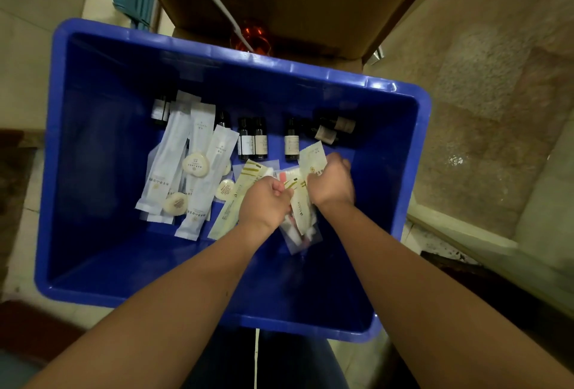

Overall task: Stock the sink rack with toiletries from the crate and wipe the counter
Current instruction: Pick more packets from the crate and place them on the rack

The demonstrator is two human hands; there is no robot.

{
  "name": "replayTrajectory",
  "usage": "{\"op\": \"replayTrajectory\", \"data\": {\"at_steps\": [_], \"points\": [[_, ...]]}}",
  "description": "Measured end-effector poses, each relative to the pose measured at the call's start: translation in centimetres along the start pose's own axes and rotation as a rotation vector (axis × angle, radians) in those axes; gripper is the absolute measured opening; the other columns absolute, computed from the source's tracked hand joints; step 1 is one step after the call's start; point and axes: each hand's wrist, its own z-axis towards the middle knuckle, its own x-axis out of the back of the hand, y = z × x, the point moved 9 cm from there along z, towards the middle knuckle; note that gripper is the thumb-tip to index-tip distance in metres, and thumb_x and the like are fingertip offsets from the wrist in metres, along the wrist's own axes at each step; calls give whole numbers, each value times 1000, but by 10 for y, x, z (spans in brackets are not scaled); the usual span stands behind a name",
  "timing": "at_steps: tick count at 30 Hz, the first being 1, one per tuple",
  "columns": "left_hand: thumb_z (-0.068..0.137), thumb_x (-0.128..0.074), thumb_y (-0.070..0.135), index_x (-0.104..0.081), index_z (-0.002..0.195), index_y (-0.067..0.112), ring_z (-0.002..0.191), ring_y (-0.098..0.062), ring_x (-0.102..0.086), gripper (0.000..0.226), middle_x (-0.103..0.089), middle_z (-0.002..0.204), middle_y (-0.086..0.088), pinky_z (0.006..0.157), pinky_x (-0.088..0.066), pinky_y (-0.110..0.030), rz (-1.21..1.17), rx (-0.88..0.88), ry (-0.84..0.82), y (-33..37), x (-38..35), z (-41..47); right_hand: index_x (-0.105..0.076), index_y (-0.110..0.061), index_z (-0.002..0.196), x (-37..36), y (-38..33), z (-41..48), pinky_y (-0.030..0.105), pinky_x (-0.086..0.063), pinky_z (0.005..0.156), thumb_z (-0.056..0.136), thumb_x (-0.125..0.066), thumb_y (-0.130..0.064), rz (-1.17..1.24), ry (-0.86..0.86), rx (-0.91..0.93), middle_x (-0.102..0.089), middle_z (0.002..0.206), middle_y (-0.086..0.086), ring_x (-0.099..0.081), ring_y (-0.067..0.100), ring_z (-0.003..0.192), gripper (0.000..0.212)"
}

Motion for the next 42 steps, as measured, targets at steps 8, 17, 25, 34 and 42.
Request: {"op": "replayTrajectory", "data": {"at_steps": [8, 17, 25, 34, 42], "points": [[83, -64, 25, -62, 74, 19, 65, -14, -64, 11, -70, 72, 1, 70, -53, -29, 48, -31, 37, 43, 30, -41, -49, -13, 104, 31, -20, -44, 38, -50, 63, 90, -48, -7, 82, -81, 92, -63, 93, 6, -61, 28, 80, 15], [84, -72, 21, -69, 87, 14, 82, -13, -65, 8, -71, 89, -1, 66, -50, -20, -351, 7, -40, 100, 55, -111, -59, -19, 98, 69, -59, -100, 43, -58, 79, 88, -60, -11, 518, -232, 100, -70, 99, 5, -68, 26, 91, 13], [90, -59, -3, -63, 115, 15, 91, -14, -63, 31, -63, 107, -2, 67, -53, -21, -226, -169, -25, 155, 80, -164, -61, -15, 99, 131, -70, -146, 43, -61, 74, 90, -60, -12, 644, -152, 169, -70, 96, 5, -69, 23, 87, 9], [84, -67, -1, -47, 134, 12, 102, -24, -64, 56, -62, 115, -11, 89, -56, -39, -93, -261, -98, 188, 66, -202, -59, -17, 91, 185, -48, -190, 44, -60, 75, 89, -49, 2, 767, 41, 125, -70, 97, 6, -69, 24, 88, 21], [93, -54, -1, -65, 103, 12, 92, -21, -66, 19, -66, 93, -2, 88, -56, -42, 83, -415, -339, 199, 48, -259, -56, -18, 98, 217, 1, -268, 39, -58, 82, 88, -54, 1, 829, 391, 64, -67, 101, 1, -65, 17, 92, 21]]}}
